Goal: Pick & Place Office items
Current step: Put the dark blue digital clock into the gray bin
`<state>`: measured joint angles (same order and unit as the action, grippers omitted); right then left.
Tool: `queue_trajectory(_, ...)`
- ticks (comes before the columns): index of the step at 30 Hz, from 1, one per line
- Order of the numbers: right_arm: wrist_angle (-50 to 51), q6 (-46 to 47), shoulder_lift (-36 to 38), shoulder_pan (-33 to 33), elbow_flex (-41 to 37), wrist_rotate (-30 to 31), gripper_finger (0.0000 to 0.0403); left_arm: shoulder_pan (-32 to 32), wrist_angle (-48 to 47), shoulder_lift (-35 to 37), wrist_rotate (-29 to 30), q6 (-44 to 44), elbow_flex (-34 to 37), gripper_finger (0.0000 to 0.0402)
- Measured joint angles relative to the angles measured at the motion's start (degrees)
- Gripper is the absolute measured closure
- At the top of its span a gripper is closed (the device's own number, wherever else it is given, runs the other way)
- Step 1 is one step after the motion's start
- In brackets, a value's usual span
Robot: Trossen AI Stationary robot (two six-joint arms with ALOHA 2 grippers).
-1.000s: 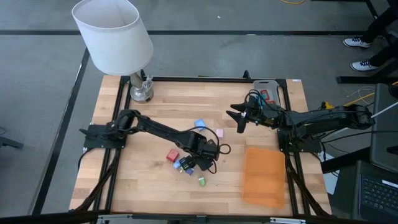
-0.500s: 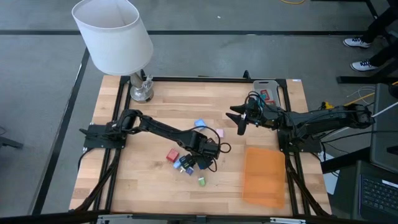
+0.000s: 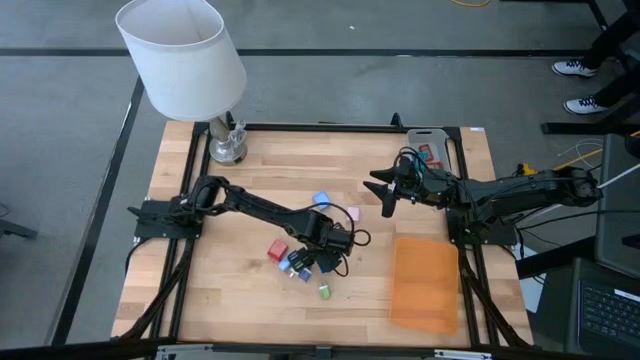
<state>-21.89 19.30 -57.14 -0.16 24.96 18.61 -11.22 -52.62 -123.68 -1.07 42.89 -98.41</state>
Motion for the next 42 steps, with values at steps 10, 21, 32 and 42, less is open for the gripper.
queue_trajectory(10,0.0,0.0,0.0,0.0,0.0,0.0,0.0207,0.1,-0.4,0.0,0.0,-0.3,0.0,0.0139)
queue_trajectory(21,0.0,0.0,0.0,0.0,0.0,0.0,0.0207,1.4,0.0,-0.3,-0.2,-1.2,0.1,0.0142)
queue_trajectory(32,0.0,-0.2,0.0,0.0,0.0,0.0,0.0207,0.7,0.1,-0.3,-2.4,1.2,0.1,0.0142)
queue_trajectory(42,0.0,-0.3,0.0,0.0,0.0,0.0,0.0207,0.7,0.0,-2.2,-0.5,2.2,0.1,0.0154)
